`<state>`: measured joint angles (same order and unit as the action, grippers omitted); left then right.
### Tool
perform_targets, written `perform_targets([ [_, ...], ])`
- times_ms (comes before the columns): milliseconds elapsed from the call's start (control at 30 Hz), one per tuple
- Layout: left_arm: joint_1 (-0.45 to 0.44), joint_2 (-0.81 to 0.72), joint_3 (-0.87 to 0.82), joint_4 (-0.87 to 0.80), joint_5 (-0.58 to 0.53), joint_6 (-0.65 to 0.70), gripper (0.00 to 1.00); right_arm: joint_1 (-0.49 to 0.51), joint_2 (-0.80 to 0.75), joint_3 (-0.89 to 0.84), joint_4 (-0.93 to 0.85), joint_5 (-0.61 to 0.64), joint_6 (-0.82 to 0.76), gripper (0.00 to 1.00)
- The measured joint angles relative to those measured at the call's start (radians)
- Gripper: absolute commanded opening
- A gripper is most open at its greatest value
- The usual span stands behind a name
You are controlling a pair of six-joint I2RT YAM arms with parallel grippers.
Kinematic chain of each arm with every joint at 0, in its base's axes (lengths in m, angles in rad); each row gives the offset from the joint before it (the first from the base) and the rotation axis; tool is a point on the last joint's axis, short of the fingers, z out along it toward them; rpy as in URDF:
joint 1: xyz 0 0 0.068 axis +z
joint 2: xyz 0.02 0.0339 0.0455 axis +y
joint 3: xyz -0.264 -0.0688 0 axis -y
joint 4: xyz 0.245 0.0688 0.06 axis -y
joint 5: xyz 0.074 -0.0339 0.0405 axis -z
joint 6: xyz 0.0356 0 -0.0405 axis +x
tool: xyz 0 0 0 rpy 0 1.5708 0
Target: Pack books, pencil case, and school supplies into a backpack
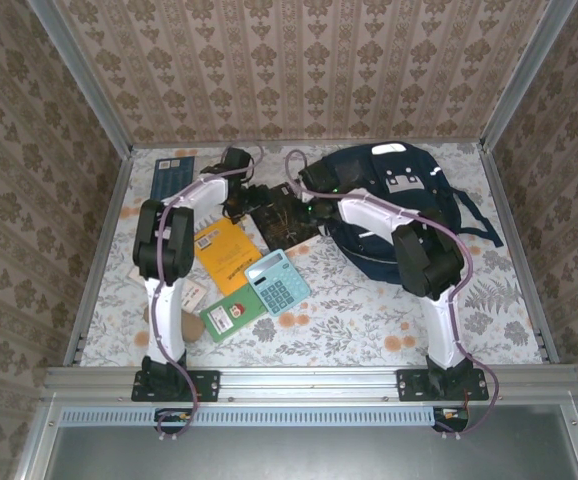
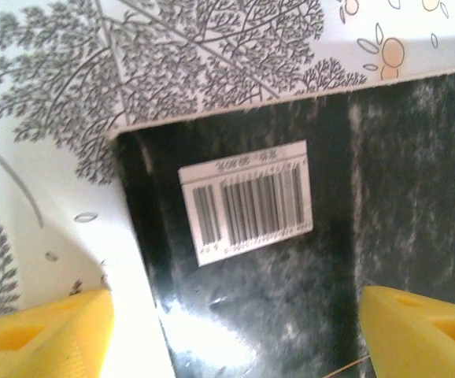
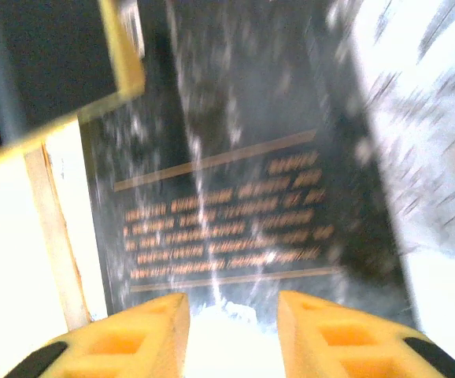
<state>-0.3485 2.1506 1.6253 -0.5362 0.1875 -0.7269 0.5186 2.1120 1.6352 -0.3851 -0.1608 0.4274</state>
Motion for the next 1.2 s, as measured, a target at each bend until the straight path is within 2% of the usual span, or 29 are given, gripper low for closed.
perform_targets([
  [267, -0.031, -0.076, -0.144, 0.089, 0.027, -0.067, 0.82, -0.055, 0.094, 0.124, -0.013, 0.022, -0.079, 0.39],
  [467, -0.044, -0.077, -0.149, 0.106, 0.033, -0.100, 0.81, -0.053, 0.180, 0.138, -0.047, 0.014, -0.092, 0.39],
  [867, -0.042, -0.068, -0.163, 0.151, 0.063, -0.127, 0.77, -0.059, 0.201, 0.169, -0.059, -0.036, -0.090, 0.34],
  [1200, 0.010, -0.104, -0.326, 0.489, 0.231, -0.219, 0.72, -0.081, 0.201, 0.170, -0.078, -0.042, -0.080, 0.34],
])
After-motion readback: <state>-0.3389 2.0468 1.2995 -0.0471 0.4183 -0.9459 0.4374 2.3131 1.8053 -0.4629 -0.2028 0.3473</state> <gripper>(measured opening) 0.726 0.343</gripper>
